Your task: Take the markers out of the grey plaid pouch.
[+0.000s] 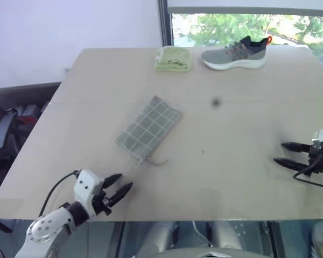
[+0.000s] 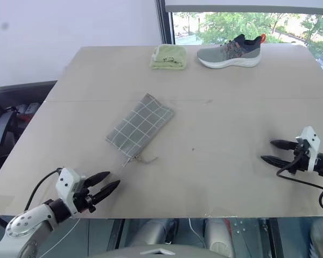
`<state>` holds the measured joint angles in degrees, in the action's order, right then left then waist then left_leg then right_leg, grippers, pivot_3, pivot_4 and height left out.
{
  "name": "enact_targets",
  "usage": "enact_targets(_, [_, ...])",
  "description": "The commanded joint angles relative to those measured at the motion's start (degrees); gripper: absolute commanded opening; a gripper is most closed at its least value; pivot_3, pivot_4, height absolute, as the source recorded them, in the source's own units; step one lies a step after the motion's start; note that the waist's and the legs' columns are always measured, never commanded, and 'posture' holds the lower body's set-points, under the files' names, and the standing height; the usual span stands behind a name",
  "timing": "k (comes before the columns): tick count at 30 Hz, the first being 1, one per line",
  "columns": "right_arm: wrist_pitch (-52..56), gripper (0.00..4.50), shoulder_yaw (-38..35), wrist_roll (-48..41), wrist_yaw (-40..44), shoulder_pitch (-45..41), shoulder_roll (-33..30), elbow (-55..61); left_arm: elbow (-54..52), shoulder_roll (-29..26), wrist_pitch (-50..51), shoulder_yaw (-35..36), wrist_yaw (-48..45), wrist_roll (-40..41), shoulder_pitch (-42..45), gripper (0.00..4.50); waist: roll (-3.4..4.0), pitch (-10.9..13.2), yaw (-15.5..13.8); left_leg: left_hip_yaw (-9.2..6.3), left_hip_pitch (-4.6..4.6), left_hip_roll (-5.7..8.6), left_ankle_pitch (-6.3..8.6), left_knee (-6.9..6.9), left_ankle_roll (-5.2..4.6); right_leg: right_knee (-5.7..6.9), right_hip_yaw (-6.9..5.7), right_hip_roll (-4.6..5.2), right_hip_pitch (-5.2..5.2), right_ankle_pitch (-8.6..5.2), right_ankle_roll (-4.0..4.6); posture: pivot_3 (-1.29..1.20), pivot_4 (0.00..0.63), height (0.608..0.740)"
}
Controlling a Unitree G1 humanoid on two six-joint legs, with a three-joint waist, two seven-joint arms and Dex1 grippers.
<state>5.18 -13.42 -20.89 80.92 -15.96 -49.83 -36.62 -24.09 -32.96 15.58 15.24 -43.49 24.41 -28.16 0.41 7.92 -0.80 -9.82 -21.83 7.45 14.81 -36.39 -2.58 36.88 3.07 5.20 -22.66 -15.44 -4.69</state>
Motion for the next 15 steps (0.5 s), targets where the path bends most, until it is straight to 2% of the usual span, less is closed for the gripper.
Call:
enact_targets(1, [-0.1,4.5,-1.7,-1.3,0.5,0.5,-0.8,1.6,-0.7,-0.3,-0.4,1.5,-0.2,0.6,-0.1,2.59,0.0,0.0,0.0,0.0,0.0,0.0,0.0,0.0,-0.01,0.0,0.0,0.0,0.0,0.0,0.0,0.0,0.15,0.74])
enact_targets(9, [0.4,4.5,-1.9,-1.8,0.6,1.1,-0.8,2.5,-0.9,0.0,0.0,2.1,2.5,-1.0,0.7,2.59,0.0,0.0,0.0,0.0,0.0,0.0,0.0,0.0,-0.01,0.0,0.0,0.0,0.0,0.0,0.0,0.0,0.15,0.74])
enact_targets(11, [1.9,4.5,-1.9,-2.8,1.7,1.8,-1.0,3.9,-0.4,-1.0,-1.0,1.3,5.0,-5.5,1.6,2.59,0.0,0.0,0.0,-0.01,0.0,0.0,0.0,0.0,-0.01,0.01,-0.01,0.0,0.0,0.0,0.0,0.0,0.15,0.74])
enact_targets(15, [9.4,4.5,-3.2,-8.2,4.5,7.7,-1.5,14.3,1.9,-4.3,-8.3,-0.5,6.9,-16.1,2.2,2.59,0.01,0.0,-0.2,-0.05,-0.01,-0.01,0.0,0.0,0.01,0.02,-0.04,0.0,0.0,0.0,0.01,0.0,0.15,0.74])
